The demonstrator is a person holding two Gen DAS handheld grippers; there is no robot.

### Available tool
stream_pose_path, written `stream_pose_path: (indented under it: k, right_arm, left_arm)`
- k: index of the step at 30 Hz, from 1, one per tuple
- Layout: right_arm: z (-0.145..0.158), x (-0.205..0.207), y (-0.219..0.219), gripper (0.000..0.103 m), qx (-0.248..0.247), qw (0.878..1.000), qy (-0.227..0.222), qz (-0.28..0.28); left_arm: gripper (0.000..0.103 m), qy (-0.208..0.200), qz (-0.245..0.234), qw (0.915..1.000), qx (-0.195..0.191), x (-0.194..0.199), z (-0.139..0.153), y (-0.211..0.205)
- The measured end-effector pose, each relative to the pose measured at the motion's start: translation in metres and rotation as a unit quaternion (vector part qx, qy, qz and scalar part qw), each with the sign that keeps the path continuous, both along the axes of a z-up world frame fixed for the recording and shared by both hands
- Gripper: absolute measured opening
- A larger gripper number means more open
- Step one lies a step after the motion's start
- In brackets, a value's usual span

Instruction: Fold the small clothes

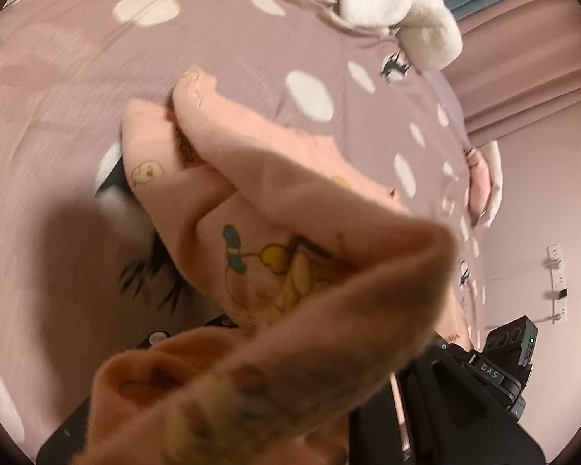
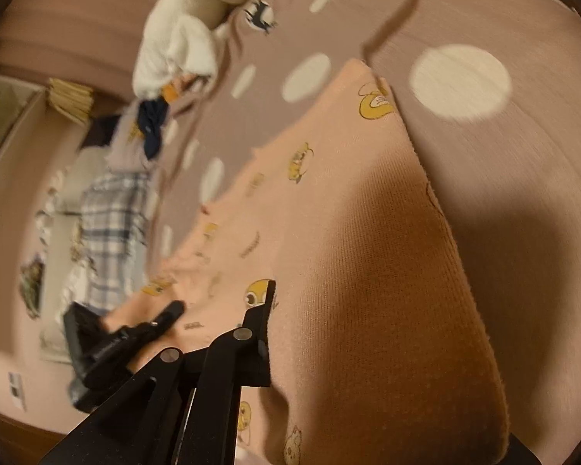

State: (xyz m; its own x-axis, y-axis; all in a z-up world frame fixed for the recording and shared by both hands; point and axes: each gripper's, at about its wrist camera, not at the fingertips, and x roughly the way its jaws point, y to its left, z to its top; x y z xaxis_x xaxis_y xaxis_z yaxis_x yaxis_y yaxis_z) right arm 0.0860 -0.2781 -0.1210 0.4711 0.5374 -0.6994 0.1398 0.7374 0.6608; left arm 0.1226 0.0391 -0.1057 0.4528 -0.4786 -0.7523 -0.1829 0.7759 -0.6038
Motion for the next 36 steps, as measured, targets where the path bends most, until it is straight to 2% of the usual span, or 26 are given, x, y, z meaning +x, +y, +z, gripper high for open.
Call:
stream_pose_path:
  k: [2,3,7,12,16,19,23,26,29,33,36]
  right_arm:
    - [0.001,-0.005,0.0,0.011,-0.035,0.999,0.013,-0.005]
    - [0.002,-0.01,-0.002,0.011,-0.049,0.999,0.013,-0.008]
    - [0.01,-0.024,-0.01,0.011,-0.047,0.999,0.005,-0.017]
    - [0.012,-0.032,-0.009,0.011,-0.104,0.994,0.005,-0.021]
    - [0.013,-0.034,-0.008,0.011,-0.113,0.993,0.004,-0.019]
    - [0.015,-0.036,-0.008,0.011,-0.12,0.993,0.008,-0.016]
    - [0.013,-0.041,-0.011,0.013,-0.119,0.993,0.009,-0.014]
    - [0.005,-0.046,-0.016,0.017,-0.1,0.995,0.014,-0.023]
    - [0.003,-0.05,-0.021,0.017,-0.083,0.996,0.008,-0.026]
    - [0.005,-0.053,-0.025,0.019,-0.069,0.997,0.01,-0.025]
    - [0.007,-0.055,-0.024,0.029,-0.062,0.998,0.009,-0.02]
  left_arm:
    - [0.028,0.009,-0.005,0.9998,0.016,-0.01,-0.001,0.001]
    - [0.028,0.011,-0.008,0.9996,0.025,-0.014,-0.001,0.001]
    - [0.028,0.0,-0.019,0.9986,0.049,-0.037,0.006,0.008]
    - [0.028,-0.001,-0.02,0.9971,0.073,-0.055,0.007,0.017]
    - [0.03,-0.001,-0.017,0.994,0.108,-0.066,0.009,0.02]
    - [0.035,-0.015,-0.017,0.9882,0.152,-0.075,0.015,0.02]
    - [0.036,-0.027,-0.015,0.9765,0.213,-0.082,0.02,0.021]
    - [0.036,-0.023,-0.012,0.9702,0.241,-0.085,0.018,0.025]
    - [0.036,-0.023,-0.008,0.9679,0.25,-0.088,0.016,0.032]
    - [0.037,-0.04,-0.008,0.9719,0.232,-0.092,0.02,0.035]
    - [0.053,-0.071,-0.007,0.97,0.233,-0.097,0.03,0.029]
